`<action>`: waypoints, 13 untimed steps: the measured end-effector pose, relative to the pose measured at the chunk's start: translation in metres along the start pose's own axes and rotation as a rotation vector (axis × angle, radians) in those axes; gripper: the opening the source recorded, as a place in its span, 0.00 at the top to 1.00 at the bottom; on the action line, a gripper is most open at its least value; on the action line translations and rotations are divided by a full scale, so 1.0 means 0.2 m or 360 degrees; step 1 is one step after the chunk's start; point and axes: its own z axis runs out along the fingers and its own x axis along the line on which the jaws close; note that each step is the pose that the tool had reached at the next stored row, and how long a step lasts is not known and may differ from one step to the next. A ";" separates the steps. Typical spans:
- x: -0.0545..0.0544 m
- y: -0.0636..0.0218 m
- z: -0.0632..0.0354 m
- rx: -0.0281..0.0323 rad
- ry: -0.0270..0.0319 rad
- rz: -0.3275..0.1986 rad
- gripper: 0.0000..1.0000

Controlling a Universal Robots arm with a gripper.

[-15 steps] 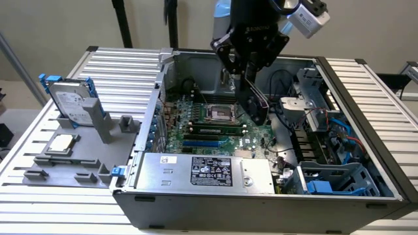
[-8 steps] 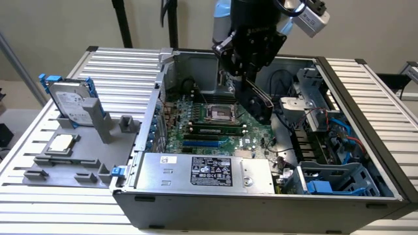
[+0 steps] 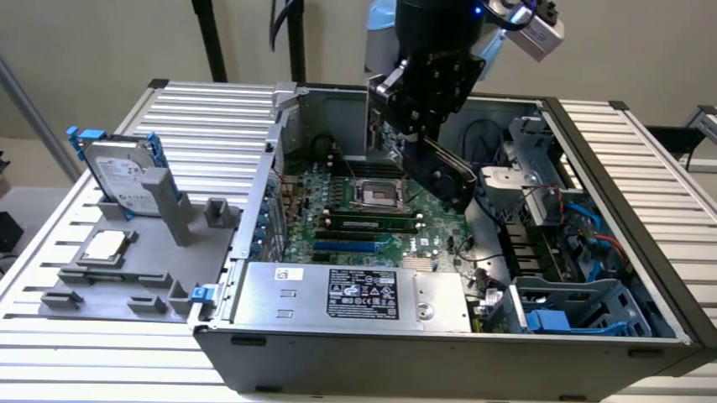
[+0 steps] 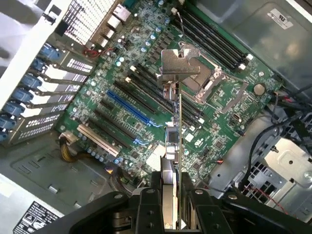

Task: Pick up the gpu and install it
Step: 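Insert the gpu into the slot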

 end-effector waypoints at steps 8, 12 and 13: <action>0.00 0.001 0.013 -0.00036 -0.00161 -0.0230 0.73; 0.00 0.001 0.019 -0.00054 -0.00243 -0.0347 0.73; 0.00 0.001 0.021 -0.00059 -0.00263 -0.0376 0.73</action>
